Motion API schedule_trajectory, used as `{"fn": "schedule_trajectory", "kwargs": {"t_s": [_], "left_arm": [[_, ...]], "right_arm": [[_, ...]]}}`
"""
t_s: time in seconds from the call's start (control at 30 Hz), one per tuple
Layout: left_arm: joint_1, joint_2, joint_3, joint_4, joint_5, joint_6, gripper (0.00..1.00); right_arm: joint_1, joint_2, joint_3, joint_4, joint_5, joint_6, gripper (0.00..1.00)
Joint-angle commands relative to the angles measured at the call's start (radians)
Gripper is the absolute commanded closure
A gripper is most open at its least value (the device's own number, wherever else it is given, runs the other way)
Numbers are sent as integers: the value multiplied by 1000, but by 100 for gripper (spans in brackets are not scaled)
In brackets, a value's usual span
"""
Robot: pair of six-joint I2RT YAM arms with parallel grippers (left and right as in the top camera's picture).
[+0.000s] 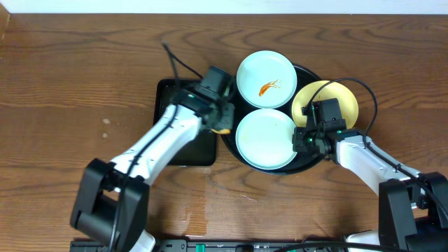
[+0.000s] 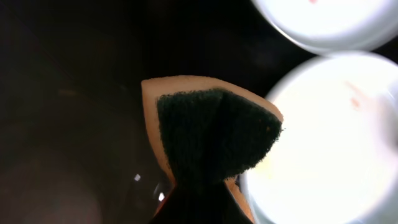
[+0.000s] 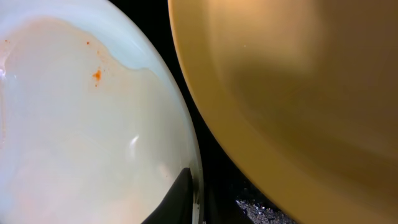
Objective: Clean dirty plates on tray and stack at the side
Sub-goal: 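Move the sponge with the left gripper into the black water tray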
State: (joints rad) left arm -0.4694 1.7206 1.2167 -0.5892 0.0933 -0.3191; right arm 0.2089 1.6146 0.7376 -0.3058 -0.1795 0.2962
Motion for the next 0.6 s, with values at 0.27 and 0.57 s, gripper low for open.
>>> {"fn": "schedule_trajectory", "kwargs": {"t_s": [0.27,0.57], "left_arm": [[212,-51,-7,-45,-60,-34,93],[222,-49,-20,-80,-60,-34,92]], "right_arm": [[16,18,-19,-1,-21,-12,88],[35,73,-33,10,-20,-12,99]]}}
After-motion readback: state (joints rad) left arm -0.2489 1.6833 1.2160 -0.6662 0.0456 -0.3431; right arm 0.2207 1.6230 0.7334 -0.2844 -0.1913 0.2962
